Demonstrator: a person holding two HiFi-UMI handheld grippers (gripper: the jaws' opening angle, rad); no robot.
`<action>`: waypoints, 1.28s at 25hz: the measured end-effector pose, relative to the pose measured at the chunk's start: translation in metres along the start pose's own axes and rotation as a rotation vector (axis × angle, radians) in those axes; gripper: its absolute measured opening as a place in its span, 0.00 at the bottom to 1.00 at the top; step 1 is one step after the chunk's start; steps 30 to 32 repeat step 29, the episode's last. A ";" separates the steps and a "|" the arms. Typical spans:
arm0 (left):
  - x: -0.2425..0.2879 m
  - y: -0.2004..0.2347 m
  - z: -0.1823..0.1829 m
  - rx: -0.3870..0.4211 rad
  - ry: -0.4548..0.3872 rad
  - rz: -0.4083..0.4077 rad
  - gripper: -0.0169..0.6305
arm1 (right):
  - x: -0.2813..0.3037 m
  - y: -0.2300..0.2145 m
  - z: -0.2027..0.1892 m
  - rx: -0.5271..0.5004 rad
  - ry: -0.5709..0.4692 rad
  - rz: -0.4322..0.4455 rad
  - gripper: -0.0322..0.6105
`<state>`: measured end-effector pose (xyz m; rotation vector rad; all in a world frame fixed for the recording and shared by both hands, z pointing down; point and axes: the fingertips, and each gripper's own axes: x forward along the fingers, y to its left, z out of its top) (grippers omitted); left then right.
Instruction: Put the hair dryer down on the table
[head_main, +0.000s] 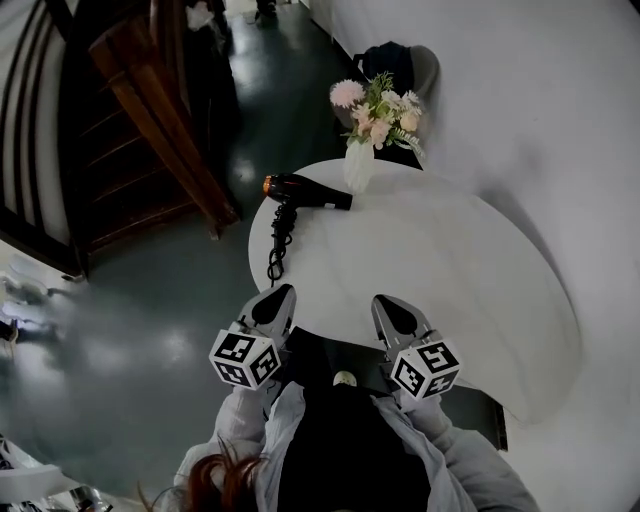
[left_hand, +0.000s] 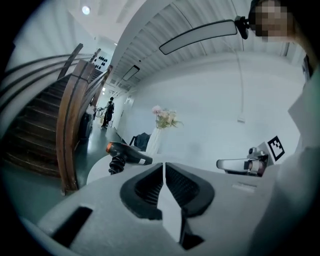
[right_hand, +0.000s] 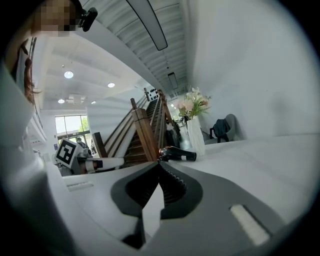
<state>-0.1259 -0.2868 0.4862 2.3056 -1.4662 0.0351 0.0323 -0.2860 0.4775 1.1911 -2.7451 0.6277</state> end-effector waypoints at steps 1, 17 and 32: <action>-0.003 -0.003 -0.005 0.011 0.005 0.005 0.04 | -0.003 0.000 -0.005 -0.009 0.006 -0.002 0.07; -0.029 -0.035 -0.031 0.057 0.003 0.032 0.03 | -0.028 0.011 -0.033 -0.057 0.061 0.031 0.07; -0.030 -0.043 -0.043 0.068 0.037 0.037 0.03 | -0.032 0.013 -0.041 -0.056 0.078 0.066 0.07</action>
